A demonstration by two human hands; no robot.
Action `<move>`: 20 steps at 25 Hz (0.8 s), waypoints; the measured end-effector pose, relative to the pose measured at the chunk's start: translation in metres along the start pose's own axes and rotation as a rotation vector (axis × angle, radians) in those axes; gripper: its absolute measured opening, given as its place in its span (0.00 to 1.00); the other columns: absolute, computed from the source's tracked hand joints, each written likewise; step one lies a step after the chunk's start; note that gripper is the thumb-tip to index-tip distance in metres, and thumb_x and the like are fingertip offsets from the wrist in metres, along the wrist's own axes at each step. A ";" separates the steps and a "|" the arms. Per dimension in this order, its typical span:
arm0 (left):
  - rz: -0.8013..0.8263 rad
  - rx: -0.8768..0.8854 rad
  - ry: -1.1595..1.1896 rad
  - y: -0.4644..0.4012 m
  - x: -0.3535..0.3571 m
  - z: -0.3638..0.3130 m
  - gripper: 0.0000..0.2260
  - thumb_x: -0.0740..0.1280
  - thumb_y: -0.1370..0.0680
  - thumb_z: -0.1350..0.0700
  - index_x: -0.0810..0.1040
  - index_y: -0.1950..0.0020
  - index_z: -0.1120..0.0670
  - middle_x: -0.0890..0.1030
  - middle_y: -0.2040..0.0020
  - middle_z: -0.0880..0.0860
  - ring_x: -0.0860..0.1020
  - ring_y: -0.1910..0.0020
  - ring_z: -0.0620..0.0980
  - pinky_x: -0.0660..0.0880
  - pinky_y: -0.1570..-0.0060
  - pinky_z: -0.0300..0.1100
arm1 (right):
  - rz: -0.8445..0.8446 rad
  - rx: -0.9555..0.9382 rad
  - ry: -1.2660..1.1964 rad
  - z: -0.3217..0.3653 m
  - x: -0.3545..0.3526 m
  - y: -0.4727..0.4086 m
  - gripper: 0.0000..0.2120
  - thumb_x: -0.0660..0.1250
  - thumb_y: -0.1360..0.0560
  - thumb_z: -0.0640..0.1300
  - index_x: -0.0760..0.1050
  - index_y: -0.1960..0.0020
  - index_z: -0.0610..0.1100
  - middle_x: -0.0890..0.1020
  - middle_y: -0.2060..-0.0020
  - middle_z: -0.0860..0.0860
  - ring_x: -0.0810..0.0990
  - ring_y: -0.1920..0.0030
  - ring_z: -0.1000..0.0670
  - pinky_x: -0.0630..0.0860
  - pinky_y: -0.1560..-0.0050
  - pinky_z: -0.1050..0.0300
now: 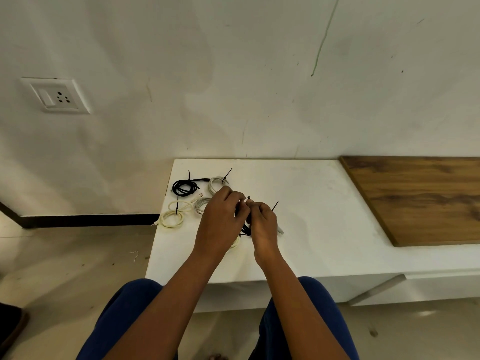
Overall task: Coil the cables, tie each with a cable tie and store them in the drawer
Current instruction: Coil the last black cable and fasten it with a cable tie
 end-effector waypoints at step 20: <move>-0.004 0.013 -0.007 -0.001 -0.003 0.001 0.05 0.66 0.24 0.63 0.80 0.51 0.61 0.78 0.55 0.55 0.77 0.59 0.51 0.76 0.60 0.44 | 0.023 -0.051 0.044 0.006 0.000 0.002 0.07 0.61 0.22 0.44 0.74 0.56 0.43 0.75 0.69 0.55 0.74 0.72 0.62 0.67 0.74 0.74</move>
Point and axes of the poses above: each hand's wrist, its own y-axis away from the middle knuckle, its own x-axis out of the palm, z = x × y, the point moved 7 cm from there along -y, towards the middle knuckle
